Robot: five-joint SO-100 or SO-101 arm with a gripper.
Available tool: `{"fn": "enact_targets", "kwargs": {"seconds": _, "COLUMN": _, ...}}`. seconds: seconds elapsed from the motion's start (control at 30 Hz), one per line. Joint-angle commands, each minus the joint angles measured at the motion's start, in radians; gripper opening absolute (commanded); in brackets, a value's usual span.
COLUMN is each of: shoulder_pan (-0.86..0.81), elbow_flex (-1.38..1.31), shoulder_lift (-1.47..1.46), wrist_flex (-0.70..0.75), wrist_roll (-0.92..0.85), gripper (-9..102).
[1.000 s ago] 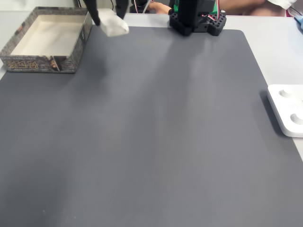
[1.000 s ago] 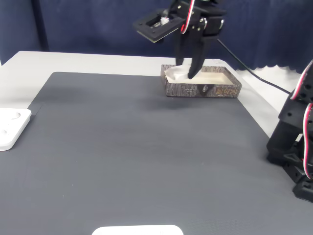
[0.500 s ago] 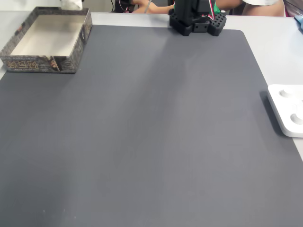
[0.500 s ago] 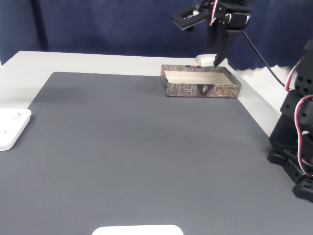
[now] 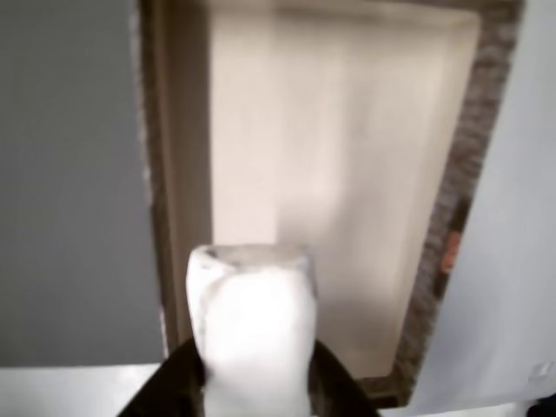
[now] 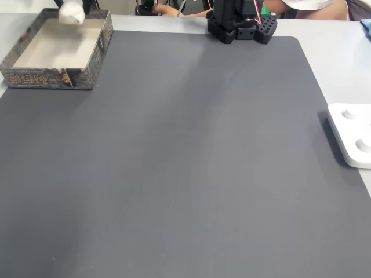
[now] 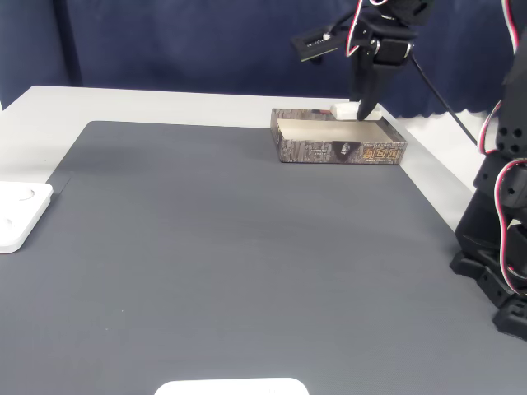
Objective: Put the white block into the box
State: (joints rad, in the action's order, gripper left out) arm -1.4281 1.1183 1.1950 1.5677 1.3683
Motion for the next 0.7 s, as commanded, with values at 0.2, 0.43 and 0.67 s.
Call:
{"fn": "enact_targets", "kwargs": {"seconds": 0.2, "shoulder_pan": 0.049, "elbow_flex": -0.091, "shoulder_lift": -0.012, "wrist_flex": -0.021, "wrist_roll": -0.21, "gripper": -2}}
{"fn": "enact_targets", "kwargs": {"seconds": 0.43, "shoulder_pan": 0.04, "elbow_flex": -0.123, "shoulder_lift": -0.049, "wrist_flex": -0.02, "wrist_roll": -0.21, "gripper": -2}}
{"fn": "enact_targets", "kwargs": {"seconds": 0.67, "shoulder_pan": 0.026, "elbow_flex": -0.199, "shoulder_lift": -0.12, "wrist_flex": -0.02, "wrist_roll": -0.206, "gripper": -2}}
